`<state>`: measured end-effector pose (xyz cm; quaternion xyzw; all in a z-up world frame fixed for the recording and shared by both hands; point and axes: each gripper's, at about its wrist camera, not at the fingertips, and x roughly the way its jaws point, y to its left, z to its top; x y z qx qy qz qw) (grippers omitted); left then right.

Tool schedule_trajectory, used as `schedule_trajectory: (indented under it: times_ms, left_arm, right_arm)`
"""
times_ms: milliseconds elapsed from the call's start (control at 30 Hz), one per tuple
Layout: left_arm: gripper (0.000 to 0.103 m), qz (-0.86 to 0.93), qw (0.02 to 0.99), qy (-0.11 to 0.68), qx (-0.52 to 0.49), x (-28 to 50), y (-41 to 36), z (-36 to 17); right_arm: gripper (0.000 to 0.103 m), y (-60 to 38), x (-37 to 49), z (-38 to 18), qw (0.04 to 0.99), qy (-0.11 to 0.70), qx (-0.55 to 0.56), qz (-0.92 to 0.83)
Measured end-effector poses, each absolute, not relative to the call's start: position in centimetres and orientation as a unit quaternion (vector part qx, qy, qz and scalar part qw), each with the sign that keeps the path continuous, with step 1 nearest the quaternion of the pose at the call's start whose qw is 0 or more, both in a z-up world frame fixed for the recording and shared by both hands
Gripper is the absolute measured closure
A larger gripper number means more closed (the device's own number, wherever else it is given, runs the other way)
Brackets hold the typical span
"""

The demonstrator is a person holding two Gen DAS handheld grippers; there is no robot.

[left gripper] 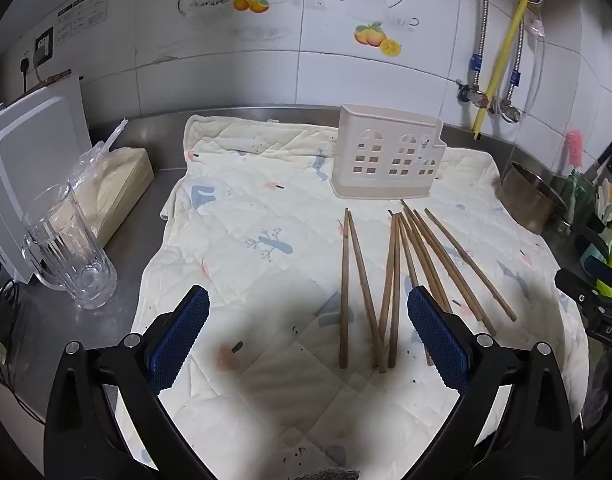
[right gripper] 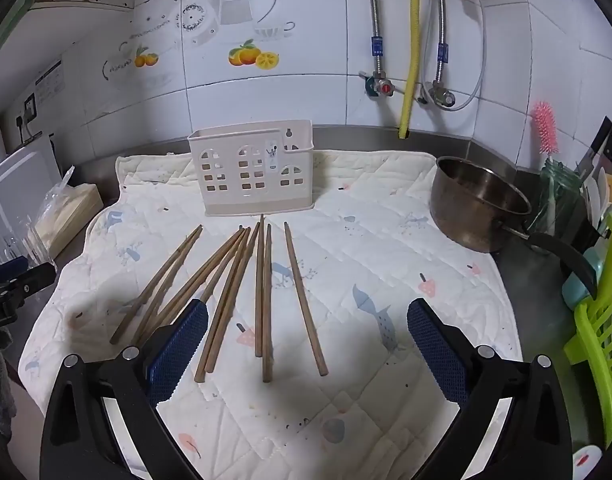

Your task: Organize utensils

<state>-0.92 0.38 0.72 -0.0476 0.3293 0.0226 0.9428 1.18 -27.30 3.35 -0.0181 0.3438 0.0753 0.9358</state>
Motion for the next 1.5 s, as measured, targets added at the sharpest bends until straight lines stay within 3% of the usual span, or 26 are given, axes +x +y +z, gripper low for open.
schedule_trajectory:
  times_ms: [1500]
  left_arm:
    - [0.005, 0.008, 0.955, 0.296, -0.035, -4.9, -2.2, 1.6]
  right_arm:
    - [0.006, -27.4, -2.0, 4.2, 0.944, 0.318, -0.027, 0.084]
